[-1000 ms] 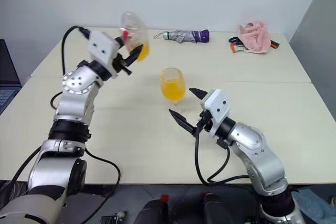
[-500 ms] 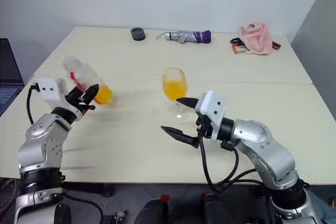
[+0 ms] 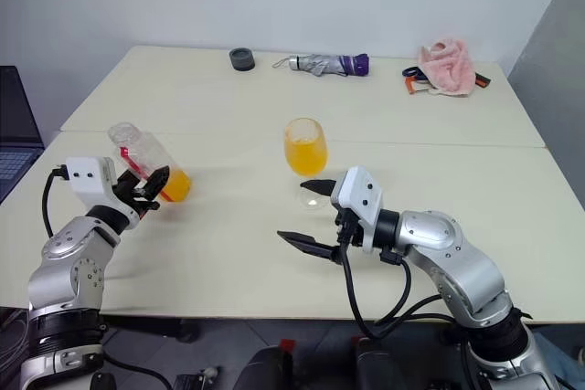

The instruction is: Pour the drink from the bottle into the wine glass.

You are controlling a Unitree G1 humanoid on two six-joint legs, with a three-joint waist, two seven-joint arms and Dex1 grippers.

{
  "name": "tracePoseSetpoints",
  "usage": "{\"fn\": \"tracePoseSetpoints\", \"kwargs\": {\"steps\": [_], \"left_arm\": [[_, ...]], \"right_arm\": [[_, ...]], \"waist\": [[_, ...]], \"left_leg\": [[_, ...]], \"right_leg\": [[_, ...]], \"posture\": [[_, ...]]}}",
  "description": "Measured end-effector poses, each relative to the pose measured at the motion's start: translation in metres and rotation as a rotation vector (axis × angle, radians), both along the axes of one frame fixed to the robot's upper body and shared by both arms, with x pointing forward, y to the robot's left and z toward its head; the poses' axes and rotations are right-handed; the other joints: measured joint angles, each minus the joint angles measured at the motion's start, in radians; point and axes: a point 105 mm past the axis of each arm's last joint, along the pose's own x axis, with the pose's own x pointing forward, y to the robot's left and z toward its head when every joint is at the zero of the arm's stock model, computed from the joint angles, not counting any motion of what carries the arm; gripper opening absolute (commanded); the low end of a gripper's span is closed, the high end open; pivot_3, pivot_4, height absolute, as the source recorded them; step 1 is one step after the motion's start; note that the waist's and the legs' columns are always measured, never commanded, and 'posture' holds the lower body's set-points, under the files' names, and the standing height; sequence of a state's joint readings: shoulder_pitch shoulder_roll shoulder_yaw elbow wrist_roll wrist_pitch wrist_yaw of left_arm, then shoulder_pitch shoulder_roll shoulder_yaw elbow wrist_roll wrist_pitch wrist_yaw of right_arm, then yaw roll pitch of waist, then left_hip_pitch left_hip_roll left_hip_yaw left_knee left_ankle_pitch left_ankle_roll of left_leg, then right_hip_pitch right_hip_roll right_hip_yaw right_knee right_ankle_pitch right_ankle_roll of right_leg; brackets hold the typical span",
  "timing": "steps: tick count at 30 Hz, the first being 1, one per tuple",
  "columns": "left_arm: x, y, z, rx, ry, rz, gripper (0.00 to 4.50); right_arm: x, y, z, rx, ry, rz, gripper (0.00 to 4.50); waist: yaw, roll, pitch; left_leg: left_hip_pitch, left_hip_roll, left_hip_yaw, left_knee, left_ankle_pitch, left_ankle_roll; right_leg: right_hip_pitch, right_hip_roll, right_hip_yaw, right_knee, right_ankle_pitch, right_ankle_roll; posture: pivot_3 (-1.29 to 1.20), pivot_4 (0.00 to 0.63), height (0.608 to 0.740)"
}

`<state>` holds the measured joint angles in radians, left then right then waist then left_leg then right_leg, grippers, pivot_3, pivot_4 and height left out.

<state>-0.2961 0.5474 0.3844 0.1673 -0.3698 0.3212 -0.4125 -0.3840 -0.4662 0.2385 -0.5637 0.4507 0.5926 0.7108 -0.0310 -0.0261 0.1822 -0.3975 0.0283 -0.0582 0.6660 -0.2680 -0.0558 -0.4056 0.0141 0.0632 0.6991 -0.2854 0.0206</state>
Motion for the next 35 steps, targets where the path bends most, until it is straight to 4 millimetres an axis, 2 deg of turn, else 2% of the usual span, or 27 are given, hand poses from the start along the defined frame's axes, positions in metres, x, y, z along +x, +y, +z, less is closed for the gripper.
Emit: {"fn": "tracePoseSetpoints", "kwargs": {"steps": [4,12,21,27,32,35], "left_arm": [[-0.002,-0.002,-0.006,0.008,0.019,-0.013,4.47],[-0.009,-0.001,-0.007,0.055,0.012,-0.006,4.47],[-0.028,-0.007,-0.008,0.105,-0.013,0.017,4.47],[-0.048,-0.017,-0.012,0.081,-0.018,0.042,4.47],[-0.064,-0.026,-0.027,0.02,0.001,0.067,4.47],[-0.065,-0.028,-0.03,0.005,0.004,0.079,4.47]], "right_arm": [[0.0,0.0,0.0,-0.001,0.0,0.004,4.5],[0.0,-0.001,-0.002,-0.001,-0.002,0.0,4.5],[0.005,-0.022,-0.035,-0.036,-0.023,-0.101,4.5],[0.024,-0.049,-0.049,0.053,-0.01,-0.287,4.5],[0.044,-0.077,-0.077,0.155,0.067,-0.513,4.5],[0.051,-0.084,-0.087,0.176,0.08,-0.598,4.5]], "waist": [[0.0,0.0,0.0],[0.0,0.0,0.0],[0.0,0.0,0.0],[0.0,-0.001,0.0],[0.0,-0.001,-0.001],[0.0,-0.001,-0.001]], "left_leg": [[0.0,0.0,0.0,0.0,0.0,0.0],[0.0,0.0,0.0,0.0,0.0,0.0],[0.0,0.0,0.001,-0.001,0.0,0.0],[0.001,0.001,0.002,-0.001,0.0,0.0],[0.002,0.0,0.003,-0.002,0.0,0.0],[0.003,0.0,0.004,-0.002,0.0,0.0]], "right_leg": [[0.0,0.0,0.0,0.0,0.0,0.0],[0.0,0.0,0.0,-0.001,0.0,0.0],[0.0,-0.001,0.001,-0.001,0.0,0.0],[0.001,-0.001,0.002,-0.001,0.0,0.0],[0.001,-0.001,0.003,-0.001,0.0,0.0],[0.001,0.001,0.004,-0.001,0.0,0.0]], "posture": [[0.0,0.15,0.74],[0.0,0.15,0.74],[0.0,0.15,0.74],[0.0,0.15,0.74],[0.0,0.15,0.74],[0.0,0.15,0.74]]}}
